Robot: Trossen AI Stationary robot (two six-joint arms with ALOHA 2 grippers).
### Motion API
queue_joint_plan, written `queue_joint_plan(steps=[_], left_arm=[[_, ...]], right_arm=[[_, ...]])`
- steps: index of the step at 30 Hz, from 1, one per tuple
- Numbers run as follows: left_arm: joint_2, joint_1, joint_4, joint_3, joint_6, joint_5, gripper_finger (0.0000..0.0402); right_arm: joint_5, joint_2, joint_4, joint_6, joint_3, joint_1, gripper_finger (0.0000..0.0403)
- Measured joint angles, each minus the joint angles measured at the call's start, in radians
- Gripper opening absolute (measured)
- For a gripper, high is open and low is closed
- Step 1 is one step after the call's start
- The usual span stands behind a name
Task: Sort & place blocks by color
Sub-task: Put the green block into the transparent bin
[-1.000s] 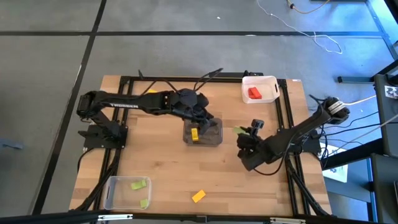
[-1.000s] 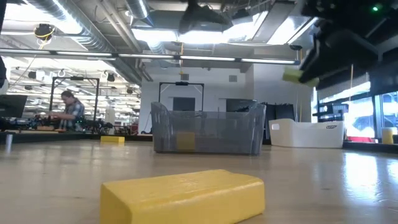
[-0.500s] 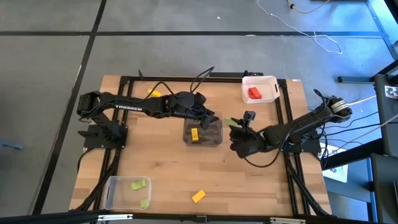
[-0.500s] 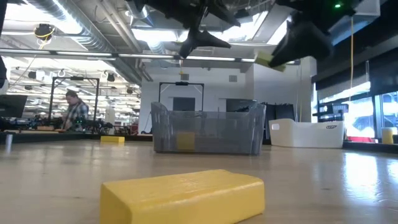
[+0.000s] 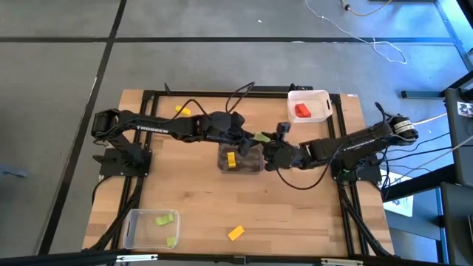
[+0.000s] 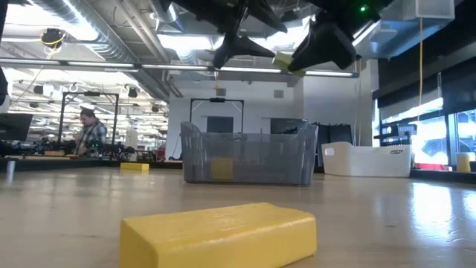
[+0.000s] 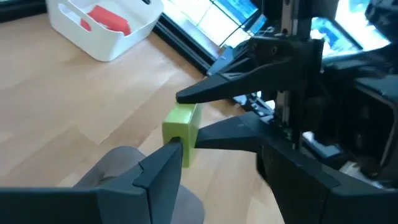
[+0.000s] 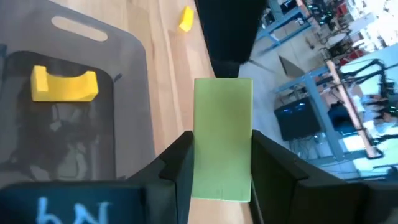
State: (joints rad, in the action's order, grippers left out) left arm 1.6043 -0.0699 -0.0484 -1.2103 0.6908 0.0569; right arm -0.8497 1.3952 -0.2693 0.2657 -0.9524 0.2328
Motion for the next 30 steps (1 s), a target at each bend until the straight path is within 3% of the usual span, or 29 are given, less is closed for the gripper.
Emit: queue_joint_plan(steps=[22,30], left_arm=[[0.0,0.003,0.059,-0.001,-0.037,0.166,0.0214],[0.027,-0.008,0.045,-0.002,-0.003,0.158,0.0214]], right_arm=[[0.04,0.0,0.04,0.044,0.0,-0.025,0.0125],[0.067,0.0,0.109,0.083,0.0,-0.029,0.0125]])
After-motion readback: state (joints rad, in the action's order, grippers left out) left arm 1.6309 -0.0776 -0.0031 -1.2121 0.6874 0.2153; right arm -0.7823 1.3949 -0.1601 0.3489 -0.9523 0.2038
